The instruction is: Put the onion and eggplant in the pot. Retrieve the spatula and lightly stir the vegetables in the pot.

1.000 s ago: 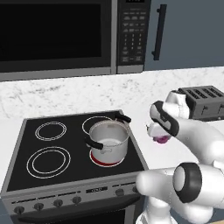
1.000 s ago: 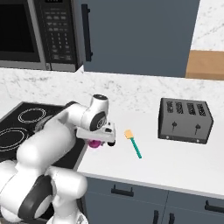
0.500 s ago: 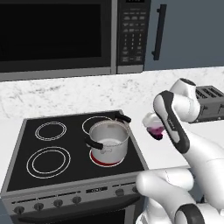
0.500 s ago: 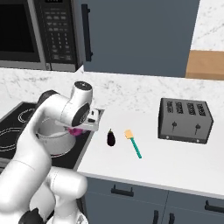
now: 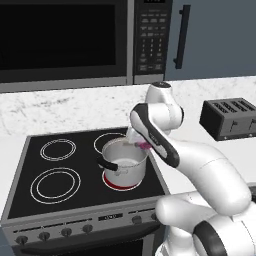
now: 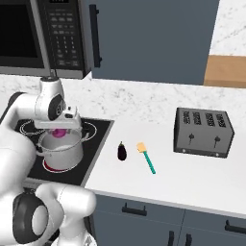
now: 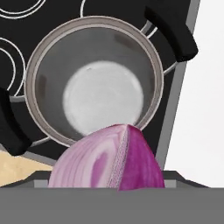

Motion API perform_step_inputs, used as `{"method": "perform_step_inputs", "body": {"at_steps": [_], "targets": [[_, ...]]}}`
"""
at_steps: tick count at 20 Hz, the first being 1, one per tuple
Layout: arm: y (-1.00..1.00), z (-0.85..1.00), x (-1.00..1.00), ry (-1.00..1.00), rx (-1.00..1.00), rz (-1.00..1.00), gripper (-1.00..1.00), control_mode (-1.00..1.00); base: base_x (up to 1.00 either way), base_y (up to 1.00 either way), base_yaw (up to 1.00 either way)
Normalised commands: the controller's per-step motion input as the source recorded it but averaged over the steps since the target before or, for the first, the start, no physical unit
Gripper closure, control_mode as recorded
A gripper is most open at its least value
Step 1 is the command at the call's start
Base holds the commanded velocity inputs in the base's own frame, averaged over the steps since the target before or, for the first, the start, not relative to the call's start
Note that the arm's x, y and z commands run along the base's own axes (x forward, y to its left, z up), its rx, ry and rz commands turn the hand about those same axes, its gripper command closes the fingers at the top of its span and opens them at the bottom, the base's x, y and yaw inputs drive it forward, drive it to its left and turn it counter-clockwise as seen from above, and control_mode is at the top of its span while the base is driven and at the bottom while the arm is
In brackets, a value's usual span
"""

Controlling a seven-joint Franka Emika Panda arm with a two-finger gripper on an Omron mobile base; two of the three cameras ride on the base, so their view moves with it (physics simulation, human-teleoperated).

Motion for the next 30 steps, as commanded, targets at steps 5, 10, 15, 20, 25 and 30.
{"method": "perform_step_inputs", "body": {"at_steps": [5,10,15,20,25,30], "targets": [[0.44,-0.66,0.64,0.02,-0.02,0.0,1.0,-1.0,0.0,0.0,0.0],[0.17,-0.67,0.43,0.0,0.0,0.0,1.0,-1.0,0.0,0.0,0.0],[0.23,-0.55,0.32,0.04,0.0,0.0,1.0,-1.0,0.0,0.0,0.0],[0.15,-0.32,0.1,0.04,0.0,0.0,1.0,-1.0,0.0,0.0,0.0],[0.0,-0.26,0.0,0.0,0.0,0.0,1.0,-1.0,0.0,0.0,0.0],[0.0,0.0,0.0,-0.01,0.0,0.0,-1.0,-1.0,0.0,0.0,0.0]]}}
